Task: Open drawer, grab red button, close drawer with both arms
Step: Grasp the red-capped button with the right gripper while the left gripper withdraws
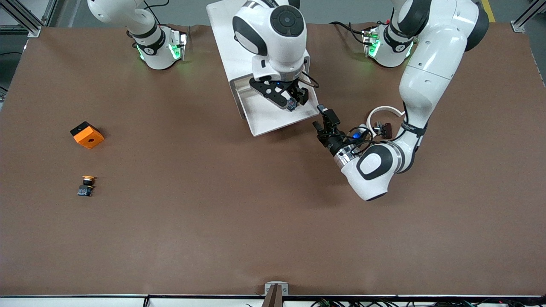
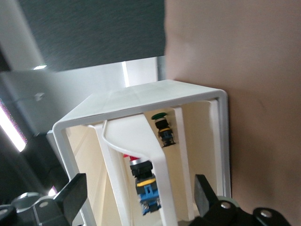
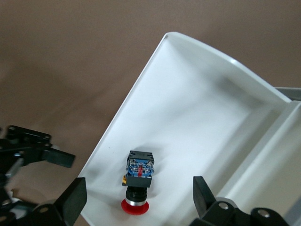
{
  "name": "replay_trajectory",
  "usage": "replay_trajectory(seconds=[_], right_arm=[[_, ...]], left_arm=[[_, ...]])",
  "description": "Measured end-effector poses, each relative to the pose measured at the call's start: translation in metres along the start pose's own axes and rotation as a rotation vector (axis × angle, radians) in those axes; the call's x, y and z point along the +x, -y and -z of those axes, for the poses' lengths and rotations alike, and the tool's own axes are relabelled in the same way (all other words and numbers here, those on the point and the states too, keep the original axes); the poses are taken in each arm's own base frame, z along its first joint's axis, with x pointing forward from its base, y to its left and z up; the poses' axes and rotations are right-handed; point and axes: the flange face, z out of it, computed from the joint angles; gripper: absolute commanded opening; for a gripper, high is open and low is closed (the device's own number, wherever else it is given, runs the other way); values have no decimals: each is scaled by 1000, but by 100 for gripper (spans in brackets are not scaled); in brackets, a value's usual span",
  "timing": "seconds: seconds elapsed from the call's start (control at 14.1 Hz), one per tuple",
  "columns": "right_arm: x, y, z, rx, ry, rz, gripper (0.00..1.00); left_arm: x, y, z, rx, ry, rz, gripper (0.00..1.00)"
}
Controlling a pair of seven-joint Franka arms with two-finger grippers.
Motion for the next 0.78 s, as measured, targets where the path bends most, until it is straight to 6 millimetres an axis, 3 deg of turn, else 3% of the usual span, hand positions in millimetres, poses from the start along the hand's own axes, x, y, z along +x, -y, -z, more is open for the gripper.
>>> replay_trajectory(seconds=[0.35,0.78], right_arm=[[-1,8,-34,-30,-34,0,100],[-10,17,-74,-50,-57,10,100]], left_arm=[[-2,28,20,-108,-115,-343,100],[-1,33,48,-308,-342,-747,100]])
